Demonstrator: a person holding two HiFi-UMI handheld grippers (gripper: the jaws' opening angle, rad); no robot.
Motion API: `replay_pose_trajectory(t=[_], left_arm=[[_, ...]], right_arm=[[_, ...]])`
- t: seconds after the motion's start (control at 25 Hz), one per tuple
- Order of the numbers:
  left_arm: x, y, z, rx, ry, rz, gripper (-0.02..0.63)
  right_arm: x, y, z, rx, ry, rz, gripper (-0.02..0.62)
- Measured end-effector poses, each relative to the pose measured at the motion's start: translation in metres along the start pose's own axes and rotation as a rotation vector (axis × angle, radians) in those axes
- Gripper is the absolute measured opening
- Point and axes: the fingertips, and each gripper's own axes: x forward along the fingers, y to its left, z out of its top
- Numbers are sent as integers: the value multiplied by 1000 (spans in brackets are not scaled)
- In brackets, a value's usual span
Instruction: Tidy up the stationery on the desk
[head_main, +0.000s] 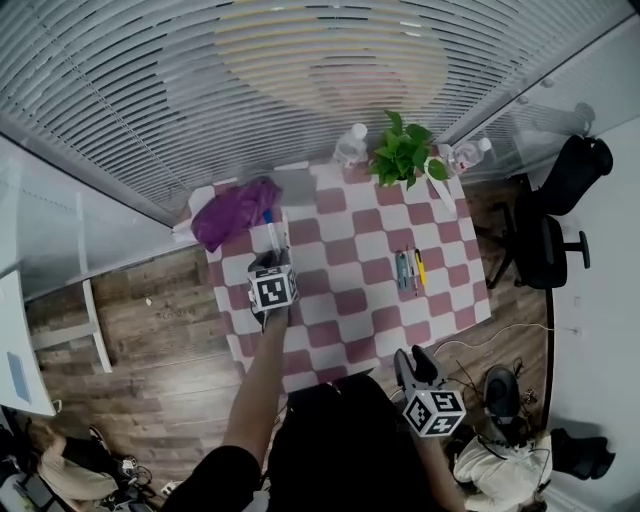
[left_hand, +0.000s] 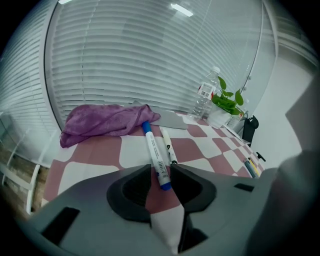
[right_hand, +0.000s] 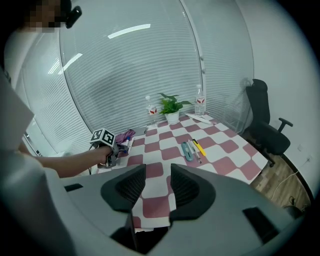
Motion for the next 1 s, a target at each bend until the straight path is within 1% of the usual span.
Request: replay_pose_trajectory(t=[0.12,0.16,0.2,0.32,0.52,0.72,0.88,1.0], left_arm=[[3,-1,-2,4,-4,27,138],[5,-2,-1,5,-9,32,132],[6,-4,0,5,-10,35,112],[3,-10,-1,17,1,46,91],[1,-7,-3,15,-4,70,89],[-8,-8,0,-11,-19,80,89],[-24,-17,6,-74,-63,72,87],[-36,-32,4,-95,-80,63,87]], right_arm=[[-3,-8,2,25,-11,-9,170],[-3,-10,3,32,-15,-9,170],[-3,-11,3,36,-18,-8,170],[-8,-14,-1,46,-22,-7,169],[-17,-26,-9,70,-32,-20,169],[-20,-32,-14,90,-39,-21,169],[-19,-34,-16,80,-41,8,169],[-17,-37,-17,78,-40,36,167]])
